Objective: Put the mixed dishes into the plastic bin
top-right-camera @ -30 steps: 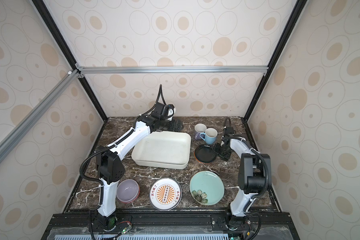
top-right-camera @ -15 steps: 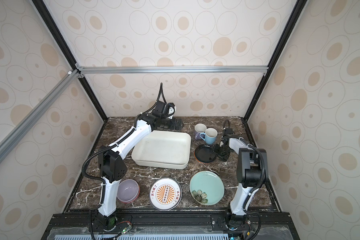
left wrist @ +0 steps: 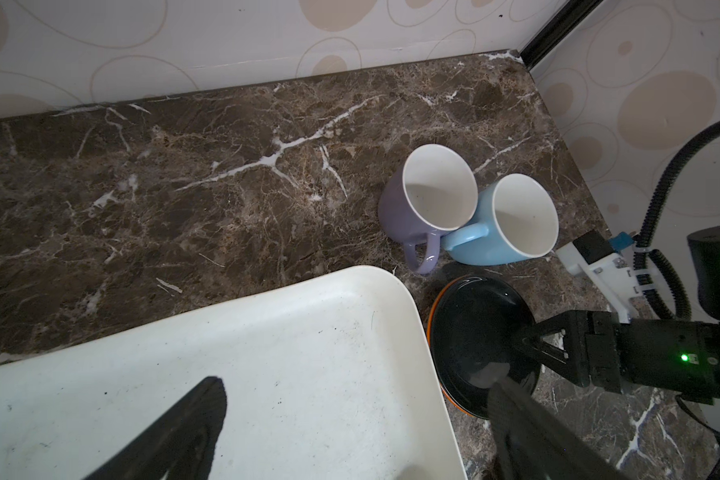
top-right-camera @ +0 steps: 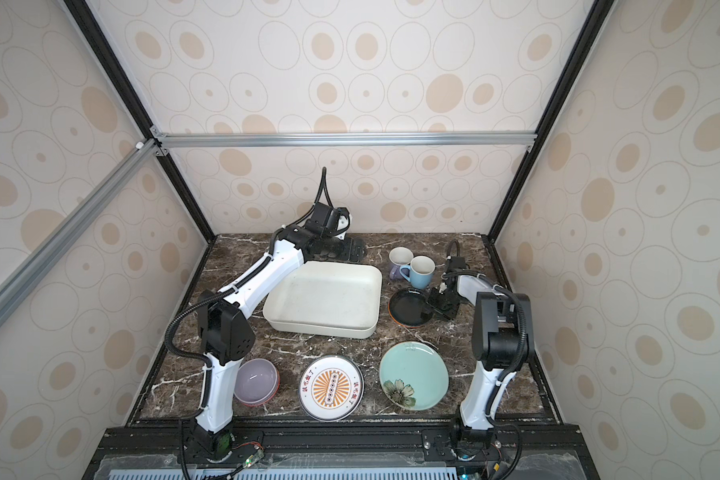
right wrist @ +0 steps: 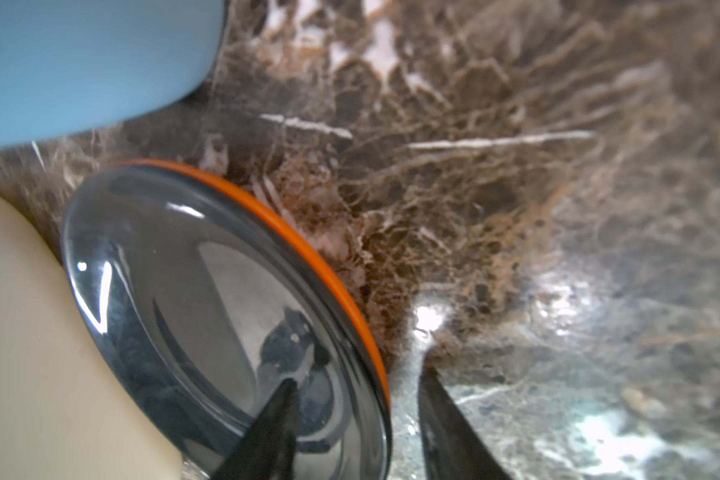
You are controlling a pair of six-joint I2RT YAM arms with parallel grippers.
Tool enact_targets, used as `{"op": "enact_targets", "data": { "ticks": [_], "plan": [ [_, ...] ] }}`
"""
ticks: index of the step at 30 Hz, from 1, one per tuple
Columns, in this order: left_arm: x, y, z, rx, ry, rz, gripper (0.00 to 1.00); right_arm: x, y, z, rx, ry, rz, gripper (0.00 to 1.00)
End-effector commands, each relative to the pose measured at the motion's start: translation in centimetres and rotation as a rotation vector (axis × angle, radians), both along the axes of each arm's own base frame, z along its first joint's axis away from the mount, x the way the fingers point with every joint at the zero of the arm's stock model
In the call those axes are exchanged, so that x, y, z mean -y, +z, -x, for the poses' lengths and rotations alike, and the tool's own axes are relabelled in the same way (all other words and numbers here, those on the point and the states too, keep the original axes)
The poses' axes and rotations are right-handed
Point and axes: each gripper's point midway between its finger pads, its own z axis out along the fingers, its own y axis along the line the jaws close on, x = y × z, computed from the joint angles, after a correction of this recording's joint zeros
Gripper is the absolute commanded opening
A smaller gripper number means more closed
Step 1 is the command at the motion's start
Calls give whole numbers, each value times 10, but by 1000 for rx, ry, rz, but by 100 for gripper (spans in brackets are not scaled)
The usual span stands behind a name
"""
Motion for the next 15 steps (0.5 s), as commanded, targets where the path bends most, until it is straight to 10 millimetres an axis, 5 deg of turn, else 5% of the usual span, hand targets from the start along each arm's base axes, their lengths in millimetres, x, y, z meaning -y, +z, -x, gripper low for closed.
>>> {"op": "enact_targets", "data": {
  "ticks": [1,8,15],
  "plan": [
    [-1,10,4,11,-1,-25,99,1,-3,-1,-4,-3,-7,43],
    [-10,6,12,2,-3,-55,99,1,-5,3,-15,1,-4,42],
    [-17,5,21,6,-7,-73,99,4,-6,7,-22,-1,12,23]
  ]
}}
